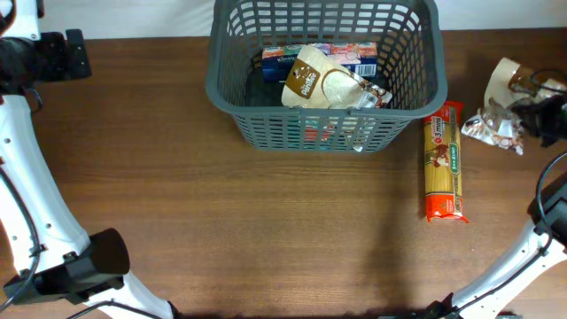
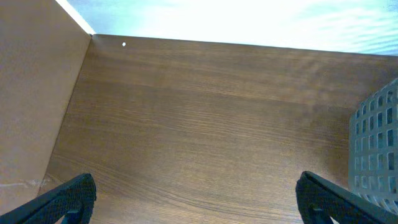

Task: Pack container
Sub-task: 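Grasp the crumpled clear snack bag with the right gripper, then carry the clear snack bag over the basket and drop it in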

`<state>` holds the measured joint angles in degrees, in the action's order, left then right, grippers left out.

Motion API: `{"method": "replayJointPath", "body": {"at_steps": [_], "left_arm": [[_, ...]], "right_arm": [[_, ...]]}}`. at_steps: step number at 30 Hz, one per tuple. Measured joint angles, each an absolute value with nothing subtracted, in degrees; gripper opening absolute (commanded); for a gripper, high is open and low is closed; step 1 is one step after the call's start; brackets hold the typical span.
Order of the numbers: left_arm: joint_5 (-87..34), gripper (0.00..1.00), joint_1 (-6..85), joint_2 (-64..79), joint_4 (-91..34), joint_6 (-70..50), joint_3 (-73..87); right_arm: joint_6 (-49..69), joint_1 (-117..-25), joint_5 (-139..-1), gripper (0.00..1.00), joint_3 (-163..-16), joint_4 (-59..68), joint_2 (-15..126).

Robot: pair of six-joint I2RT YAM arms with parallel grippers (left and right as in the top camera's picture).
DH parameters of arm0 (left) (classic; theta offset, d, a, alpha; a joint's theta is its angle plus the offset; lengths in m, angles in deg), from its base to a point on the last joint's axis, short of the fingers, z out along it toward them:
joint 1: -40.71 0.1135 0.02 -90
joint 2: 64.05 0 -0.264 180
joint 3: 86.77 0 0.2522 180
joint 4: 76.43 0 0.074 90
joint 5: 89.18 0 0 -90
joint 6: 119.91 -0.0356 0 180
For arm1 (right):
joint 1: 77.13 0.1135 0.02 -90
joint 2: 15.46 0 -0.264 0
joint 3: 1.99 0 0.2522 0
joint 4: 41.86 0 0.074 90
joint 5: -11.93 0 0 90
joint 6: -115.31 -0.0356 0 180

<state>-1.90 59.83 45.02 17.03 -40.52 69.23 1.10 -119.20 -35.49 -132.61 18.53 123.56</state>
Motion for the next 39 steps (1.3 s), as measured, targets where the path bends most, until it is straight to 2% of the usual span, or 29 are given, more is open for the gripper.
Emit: {"method": "replayJointPath", "body": {"at_steps": [4, 7, 11, 19, 29, 34, 39], "left_arm": [[-1.9, 0.99, 59.83, 45.02, 17.03, -40.52, 69.23], [-1.9, 0.99, 59.83, 45.02, 17.03, -40.52, 69.23], [-1.9, 0.99, 59.83, 45.02, 17.03, -40.52, 69.23], [-1.9, 0.99, 59.83, 45.02, 17.03, -40.52, 69.23], [-1.9, 0.99, 59.83, 45.02, 17.03, -40.52, 69.23], [-1.9, 0.99, 59.83, 45.02, 17.03, -40.52, 69.23], [-1.9, 0.99, 59.83, 45.02, 17.03, -40.52, 69.23]], "right_arm": [[0.97, -119.09, -33.45, 0.11, -136.63, 19.8, 118.44], [0.79, -118.94, -32.27, 0.08, -141.39, 20.72, 111.49], [0.58, -117.73, -31.29, 0.07, -149.22, 22.49, 99.89], [1.41, -106.02, -28.97, 0.06, -157.02, 24.56, 83.01], [16.27, -86.68, -32.71, 0.04, -156.26, 38.53, 85.35], [23.74, -76.18, -40.95, 0.04, -156.15, 40.06, 90.05], [27.85, -69.63, -50.98, 0.04, -156.15, 39.86, 93.68]]}}
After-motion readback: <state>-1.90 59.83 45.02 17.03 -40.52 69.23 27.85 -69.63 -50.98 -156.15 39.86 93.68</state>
